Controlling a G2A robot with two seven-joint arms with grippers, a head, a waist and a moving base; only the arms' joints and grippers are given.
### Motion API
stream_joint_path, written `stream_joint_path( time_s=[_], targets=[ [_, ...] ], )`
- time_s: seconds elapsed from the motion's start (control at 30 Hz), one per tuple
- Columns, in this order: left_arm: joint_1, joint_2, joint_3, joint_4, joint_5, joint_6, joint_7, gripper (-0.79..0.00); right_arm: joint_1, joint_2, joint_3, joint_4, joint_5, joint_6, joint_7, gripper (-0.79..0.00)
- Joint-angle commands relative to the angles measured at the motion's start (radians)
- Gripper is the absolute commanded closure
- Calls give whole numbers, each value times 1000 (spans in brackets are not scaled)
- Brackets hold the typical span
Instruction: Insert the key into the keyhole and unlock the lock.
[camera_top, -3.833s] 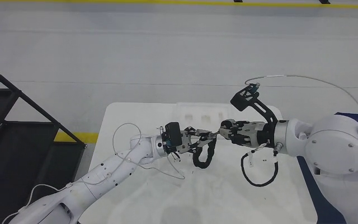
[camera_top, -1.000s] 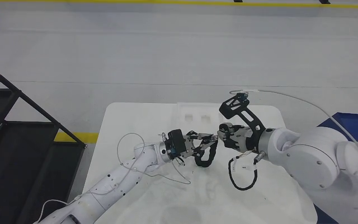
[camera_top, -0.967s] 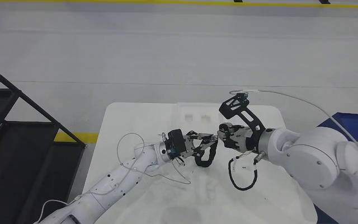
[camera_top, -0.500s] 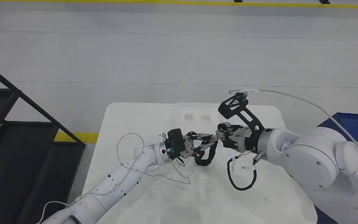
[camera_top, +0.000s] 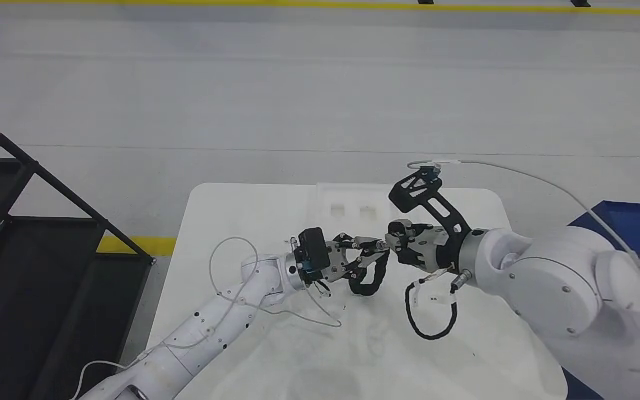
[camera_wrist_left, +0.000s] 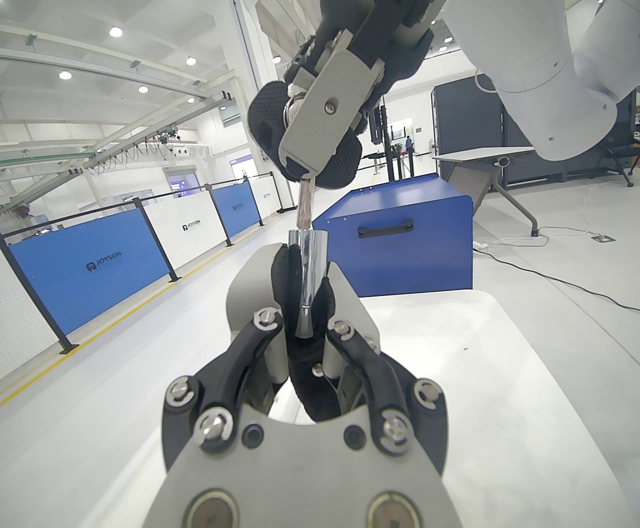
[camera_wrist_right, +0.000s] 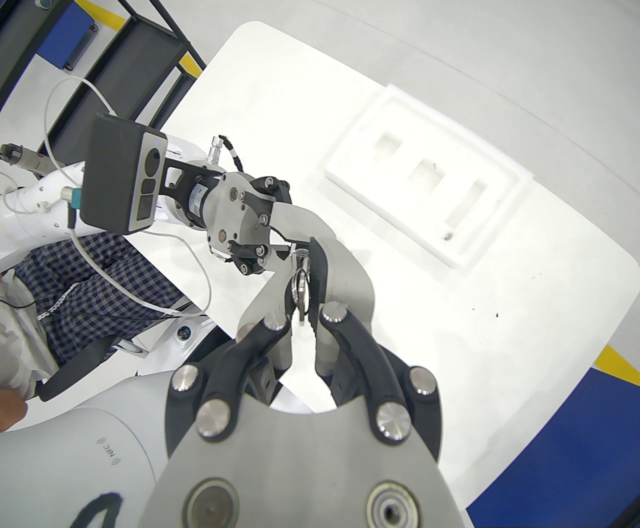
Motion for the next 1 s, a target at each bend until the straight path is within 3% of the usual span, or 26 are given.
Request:
stream_joint_path(
  time_s=[0.0, 0.6, 0.97],
  targets=[
    [1, -1, -2, 0, 3, -3, 1, 0, 0, 0, 0, 0, 1, 0, -2, 0],
    [4, -14, -17, 5, 41, -23, 9, 0, 1, -2, 0, 12, 25, -4, 9, 0],
    [-13, -11, -22, 45, 144, -58, 87, 0, 30, -2, -4, 31, 83, -9, 85, 0]
  ],
)
